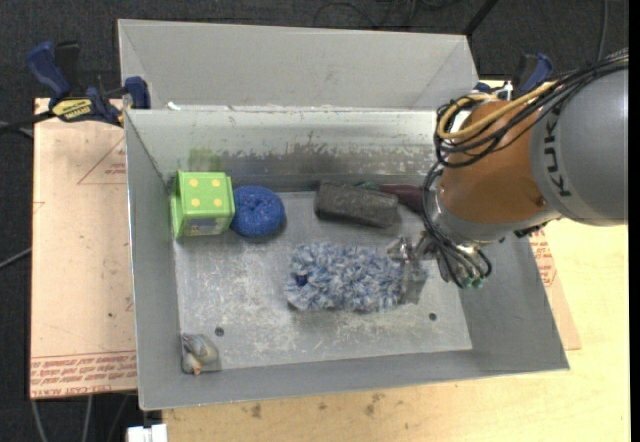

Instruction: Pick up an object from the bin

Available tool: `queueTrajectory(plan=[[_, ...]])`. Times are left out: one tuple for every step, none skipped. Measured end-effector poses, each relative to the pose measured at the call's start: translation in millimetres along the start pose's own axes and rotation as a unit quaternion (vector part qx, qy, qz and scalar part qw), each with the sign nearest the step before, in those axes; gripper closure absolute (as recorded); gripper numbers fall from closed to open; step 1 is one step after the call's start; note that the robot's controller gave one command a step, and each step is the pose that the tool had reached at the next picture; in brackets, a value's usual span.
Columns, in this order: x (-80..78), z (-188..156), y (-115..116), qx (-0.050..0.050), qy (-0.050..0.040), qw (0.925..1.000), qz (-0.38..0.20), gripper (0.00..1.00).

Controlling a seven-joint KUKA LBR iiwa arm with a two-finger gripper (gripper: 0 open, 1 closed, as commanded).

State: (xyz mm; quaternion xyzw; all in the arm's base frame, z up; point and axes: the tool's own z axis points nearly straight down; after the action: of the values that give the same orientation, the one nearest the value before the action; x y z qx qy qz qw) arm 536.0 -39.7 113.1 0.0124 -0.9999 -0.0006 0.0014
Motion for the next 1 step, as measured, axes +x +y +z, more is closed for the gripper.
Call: queueTrajectory(plan=[[0.1,-17.1,0.0,0.0,0.0004,1.0,0.0,1.0]])
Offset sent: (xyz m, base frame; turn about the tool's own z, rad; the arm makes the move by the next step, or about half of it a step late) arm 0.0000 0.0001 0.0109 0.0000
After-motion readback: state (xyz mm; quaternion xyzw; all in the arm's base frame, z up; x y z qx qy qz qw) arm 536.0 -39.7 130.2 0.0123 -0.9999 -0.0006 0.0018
